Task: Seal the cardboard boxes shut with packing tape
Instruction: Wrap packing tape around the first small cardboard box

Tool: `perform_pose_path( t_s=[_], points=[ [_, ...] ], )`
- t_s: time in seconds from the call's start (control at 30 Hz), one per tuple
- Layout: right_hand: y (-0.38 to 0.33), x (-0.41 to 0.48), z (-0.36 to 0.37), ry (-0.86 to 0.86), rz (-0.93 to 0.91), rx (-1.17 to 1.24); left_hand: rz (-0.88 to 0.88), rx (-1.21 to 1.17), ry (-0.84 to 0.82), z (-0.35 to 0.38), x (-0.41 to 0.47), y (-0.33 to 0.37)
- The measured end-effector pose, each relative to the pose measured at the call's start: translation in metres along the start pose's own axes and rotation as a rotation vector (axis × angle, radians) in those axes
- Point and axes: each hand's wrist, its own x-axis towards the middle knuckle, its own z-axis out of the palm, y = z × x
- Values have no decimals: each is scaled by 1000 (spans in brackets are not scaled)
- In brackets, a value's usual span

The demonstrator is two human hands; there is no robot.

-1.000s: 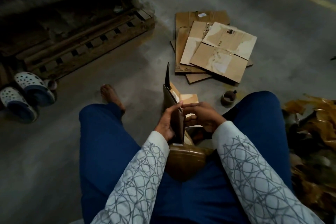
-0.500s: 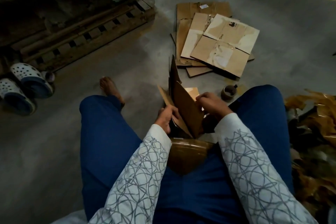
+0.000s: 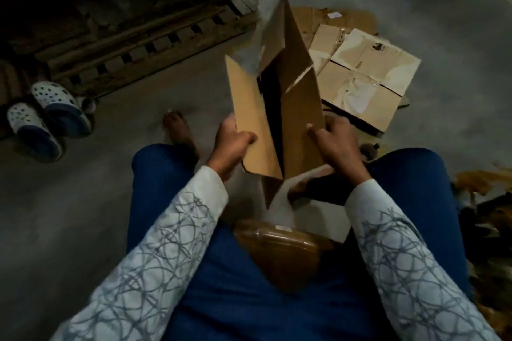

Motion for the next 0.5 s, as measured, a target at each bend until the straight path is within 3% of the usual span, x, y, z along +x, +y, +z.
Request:
perform_pose_path(
  t_s=[0.1, 0.23, 0.33, 0.5],
  points=[
    [-22, 20, 20, 8, -55, 30, 50, 60, 82, -21, 29, -1],
    [-37, 56, 44, -204, -93, -49, -36, 7, 135, -40, 55, -26],
    [-39, 78, 68, -388, -89, -166, -125, -22, 97, -44, 70, -49],
    [-52, 96, 108, -490, -4, -284, -180, 48, 19, -43, 92, -62]
  ],
)
